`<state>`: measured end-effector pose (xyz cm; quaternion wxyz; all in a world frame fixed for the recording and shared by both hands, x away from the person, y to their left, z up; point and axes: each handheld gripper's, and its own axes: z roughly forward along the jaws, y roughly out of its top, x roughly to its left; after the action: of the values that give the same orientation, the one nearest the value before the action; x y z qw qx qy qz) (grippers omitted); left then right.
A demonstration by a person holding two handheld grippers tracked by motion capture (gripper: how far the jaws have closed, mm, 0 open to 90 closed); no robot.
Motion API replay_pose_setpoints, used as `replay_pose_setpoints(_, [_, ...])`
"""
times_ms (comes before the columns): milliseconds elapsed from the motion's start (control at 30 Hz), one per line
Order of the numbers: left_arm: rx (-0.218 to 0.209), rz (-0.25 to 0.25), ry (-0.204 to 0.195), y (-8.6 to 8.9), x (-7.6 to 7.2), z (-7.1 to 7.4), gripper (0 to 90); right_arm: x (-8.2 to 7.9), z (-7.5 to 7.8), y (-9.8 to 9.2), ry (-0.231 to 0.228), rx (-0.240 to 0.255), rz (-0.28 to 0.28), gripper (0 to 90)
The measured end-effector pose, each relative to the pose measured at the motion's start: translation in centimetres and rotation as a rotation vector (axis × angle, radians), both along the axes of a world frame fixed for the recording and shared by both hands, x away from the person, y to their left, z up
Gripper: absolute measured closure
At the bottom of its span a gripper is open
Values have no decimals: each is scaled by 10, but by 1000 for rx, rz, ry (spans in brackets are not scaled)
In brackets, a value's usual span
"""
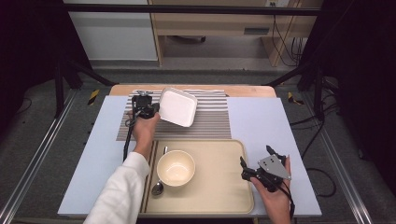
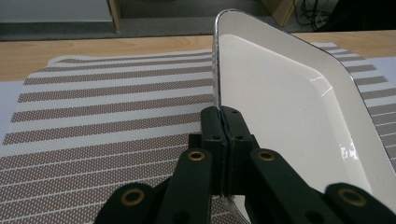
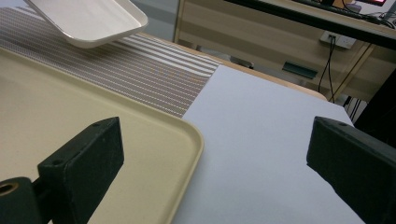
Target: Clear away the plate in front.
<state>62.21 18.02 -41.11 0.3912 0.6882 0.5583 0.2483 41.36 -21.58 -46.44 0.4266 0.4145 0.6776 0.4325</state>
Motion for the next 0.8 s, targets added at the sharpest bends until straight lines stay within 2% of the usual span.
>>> replay_pose_setpoints(200, [-25,-51,-42,-7,-16,17,889,0,1,2,-5,25,-6,56])
replay_pose_setpoints(367, [-37,-102,-58,-19,-29,29,889,2,6,5,-12,84,1,98])
replay_pose_setpoints(500, [-55,-139,-64,-32,-37,34,889,3,10,11,-25,140,9,162])
replay_pose_setpoints(800, [-66,-232,-77,-72,-64,41,889,-3,20,20,-73,219,33,207])
